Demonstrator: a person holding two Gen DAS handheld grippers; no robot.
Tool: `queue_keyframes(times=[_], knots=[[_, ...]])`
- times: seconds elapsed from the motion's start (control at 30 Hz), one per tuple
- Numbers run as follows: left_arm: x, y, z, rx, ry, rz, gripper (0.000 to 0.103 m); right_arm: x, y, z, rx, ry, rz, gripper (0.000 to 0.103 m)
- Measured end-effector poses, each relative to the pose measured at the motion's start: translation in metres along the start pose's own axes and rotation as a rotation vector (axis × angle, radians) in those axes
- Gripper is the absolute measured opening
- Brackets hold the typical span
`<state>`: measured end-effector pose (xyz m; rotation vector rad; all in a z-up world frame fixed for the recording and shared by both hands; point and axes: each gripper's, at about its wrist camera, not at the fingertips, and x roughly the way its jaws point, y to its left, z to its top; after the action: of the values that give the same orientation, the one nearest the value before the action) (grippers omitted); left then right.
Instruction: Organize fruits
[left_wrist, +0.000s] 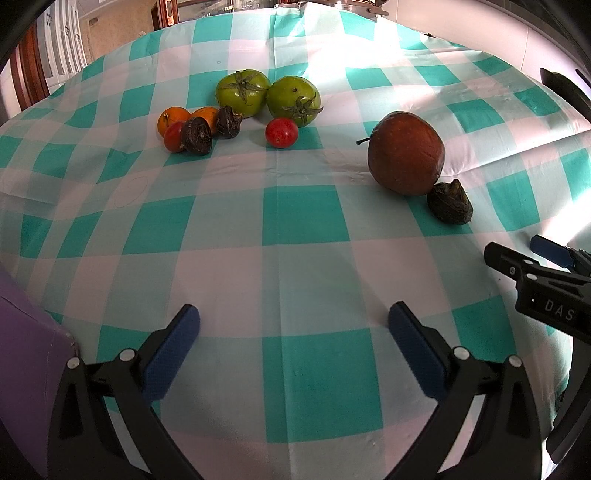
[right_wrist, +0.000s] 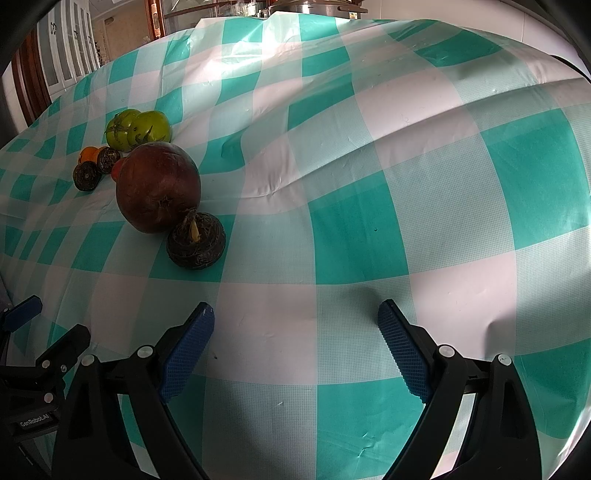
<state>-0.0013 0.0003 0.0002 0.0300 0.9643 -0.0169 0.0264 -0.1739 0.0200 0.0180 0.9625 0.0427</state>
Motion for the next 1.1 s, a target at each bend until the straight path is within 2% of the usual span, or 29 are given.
queue_keyframes(times=[0.73, 0.9, 0.97, 1.1], knots=[[0.0, 0.001, 0.0, -0.021, 0.0, 0.01, 0.102, -0.003, 0.001, -0.001, 0.011, 0.008, -0.009, 0.088], [0.005, 0.009, 0.012, 0.025, 0.057, -0.022, 0.102, -0.001, 0.005, 0.006, 0.049, 0.066, -0.033, 0.087], [0.007, 0.016, 0.017, 0.041, 0.073, -0.031, 0.102, -0.001, 0.01, 0.01, 0.043, 0.076, -0.014, 0.086], [0.016, 0.034, 0.028, 0.0, 0.097, -0.003, 0.102, 0.009, 0.028, 0.029, -0.005, 0.086, 0.014, 0.085]])
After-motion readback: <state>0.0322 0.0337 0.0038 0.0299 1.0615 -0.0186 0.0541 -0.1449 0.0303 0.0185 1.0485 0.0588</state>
